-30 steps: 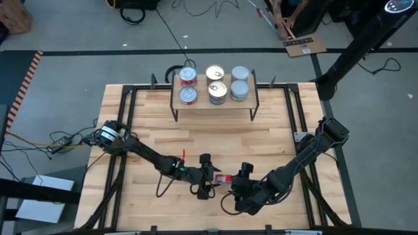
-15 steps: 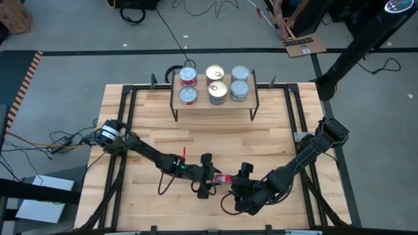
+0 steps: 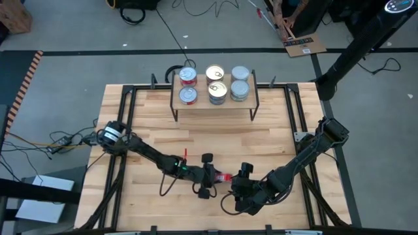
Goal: Stack canned seafood by type on shelf
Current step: Stack the red tuna can on top of the red tuna can on the shelf
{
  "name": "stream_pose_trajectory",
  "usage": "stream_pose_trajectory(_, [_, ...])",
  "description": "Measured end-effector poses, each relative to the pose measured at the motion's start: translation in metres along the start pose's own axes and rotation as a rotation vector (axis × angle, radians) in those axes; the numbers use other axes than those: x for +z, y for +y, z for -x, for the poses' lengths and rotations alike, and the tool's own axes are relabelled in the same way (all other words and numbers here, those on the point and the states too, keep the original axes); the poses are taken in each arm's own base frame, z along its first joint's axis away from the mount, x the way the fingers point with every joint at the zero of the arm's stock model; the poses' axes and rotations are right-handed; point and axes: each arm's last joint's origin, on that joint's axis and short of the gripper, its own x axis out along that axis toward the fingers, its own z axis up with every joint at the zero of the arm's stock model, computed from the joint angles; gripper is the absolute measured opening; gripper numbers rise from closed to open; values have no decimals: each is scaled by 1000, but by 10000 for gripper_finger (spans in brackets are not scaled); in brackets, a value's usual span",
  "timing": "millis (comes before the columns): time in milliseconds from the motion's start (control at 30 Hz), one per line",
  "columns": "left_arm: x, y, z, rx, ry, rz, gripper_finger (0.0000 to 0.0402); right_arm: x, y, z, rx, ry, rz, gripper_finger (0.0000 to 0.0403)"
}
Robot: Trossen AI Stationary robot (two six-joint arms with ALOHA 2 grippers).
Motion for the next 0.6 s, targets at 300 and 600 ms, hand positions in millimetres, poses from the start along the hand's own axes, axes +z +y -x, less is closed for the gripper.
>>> stream_pose_trajectory(300, [36,2,57,311,45,-212,146,-1,1,1,3,3,6,263])
stream_pose_trajectory(600, [67,44,146,741,167,-353,146,-1,2,1,6,-1,3,263])
